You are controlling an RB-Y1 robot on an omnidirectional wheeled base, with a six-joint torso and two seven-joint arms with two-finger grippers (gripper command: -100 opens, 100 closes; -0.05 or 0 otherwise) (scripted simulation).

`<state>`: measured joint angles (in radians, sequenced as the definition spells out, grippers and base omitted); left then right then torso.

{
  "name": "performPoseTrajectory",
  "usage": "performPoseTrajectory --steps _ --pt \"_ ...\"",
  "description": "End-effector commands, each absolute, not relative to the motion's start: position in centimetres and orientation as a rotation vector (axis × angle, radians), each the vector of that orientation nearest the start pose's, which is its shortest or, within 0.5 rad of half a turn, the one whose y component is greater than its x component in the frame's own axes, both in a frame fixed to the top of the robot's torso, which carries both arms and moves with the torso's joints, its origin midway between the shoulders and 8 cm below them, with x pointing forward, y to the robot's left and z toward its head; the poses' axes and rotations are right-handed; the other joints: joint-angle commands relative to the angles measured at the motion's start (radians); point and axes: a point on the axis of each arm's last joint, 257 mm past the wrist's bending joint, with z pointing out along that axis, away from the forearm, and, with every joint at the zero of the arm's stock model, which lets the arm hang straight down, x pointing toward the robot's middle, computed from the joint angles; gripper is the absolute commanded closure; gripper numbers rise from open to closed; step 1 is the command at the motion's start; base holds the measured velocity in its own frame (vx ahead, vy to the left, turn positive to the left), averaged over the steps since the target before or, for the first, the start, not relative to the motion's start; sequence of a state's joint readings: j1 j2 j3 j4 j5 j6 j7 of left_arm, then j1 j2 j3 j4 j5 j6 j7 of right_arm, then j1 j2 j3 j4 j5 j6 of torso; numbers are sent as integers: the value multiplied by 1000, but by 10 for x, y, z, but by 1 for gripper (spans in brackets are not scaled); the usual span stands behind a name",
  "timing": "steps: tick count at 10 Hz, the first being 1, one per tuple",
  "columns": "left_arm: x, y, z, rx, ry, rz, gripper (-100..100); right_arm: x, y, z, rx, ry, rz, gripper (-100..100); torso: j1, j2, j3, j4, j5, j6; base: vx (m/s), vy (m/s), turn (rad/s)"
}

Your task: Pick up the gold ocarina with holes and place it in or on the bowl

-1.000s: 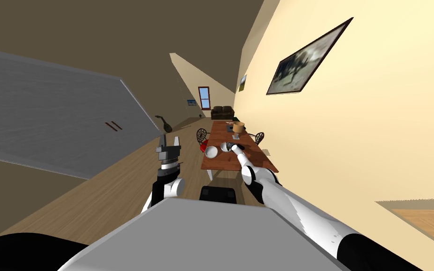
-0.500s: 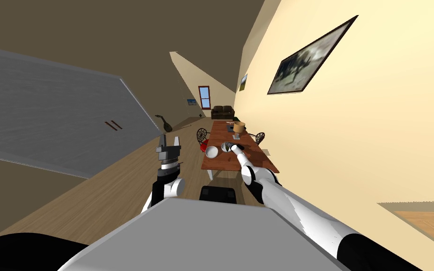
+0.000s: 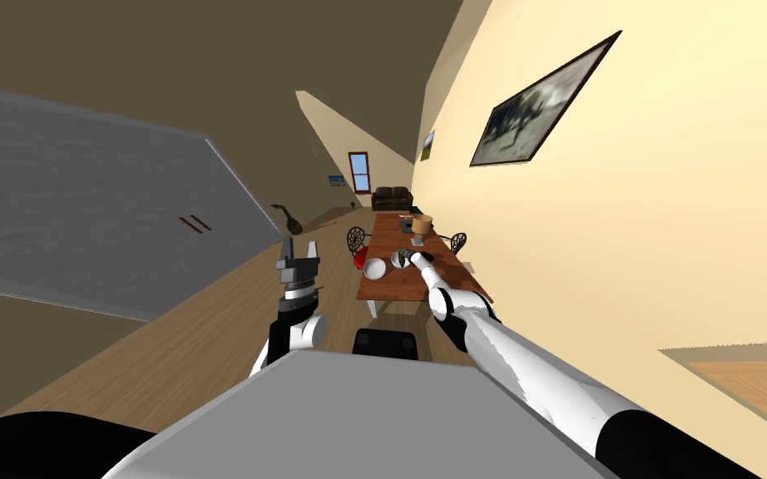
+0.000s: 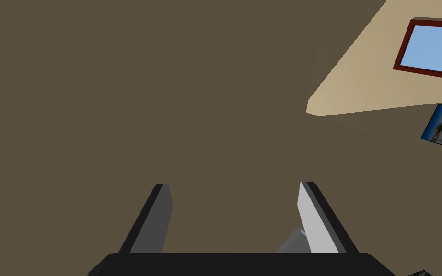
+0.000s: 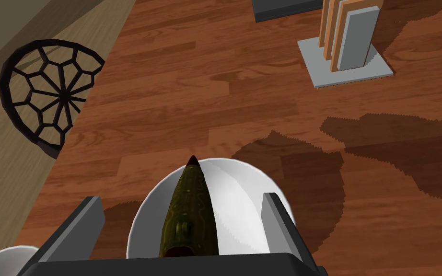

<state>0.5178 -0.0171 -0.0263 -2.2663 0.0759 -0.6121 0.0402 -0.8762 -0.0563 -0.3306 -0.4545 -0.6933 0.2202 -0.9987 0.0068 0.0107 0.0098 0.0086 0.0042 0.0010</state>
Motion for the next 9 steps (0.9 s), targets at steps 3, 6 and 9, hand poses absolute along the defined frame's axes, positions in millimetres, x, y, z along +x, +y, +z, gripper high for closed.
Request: performPoseTrajectory --steps 3,6,9 --pt "325 283 33 -668 477 -1419 0 693 -152 -286 -2459 78 -1502 -100 -3 0 0 0 -1 0 -2 20 -17" --pt "325 283 33 -668 477 -1419 0 697 -156 -278 -2461 71 -1496 -100 0 0 0 0 0 0 -8 45 -45" --pt "325 283 33 -668 477 -1419 0 697 -156 -278 -2461 71 -1491 0 -4 0 0 0 -1 0 0 0 0"
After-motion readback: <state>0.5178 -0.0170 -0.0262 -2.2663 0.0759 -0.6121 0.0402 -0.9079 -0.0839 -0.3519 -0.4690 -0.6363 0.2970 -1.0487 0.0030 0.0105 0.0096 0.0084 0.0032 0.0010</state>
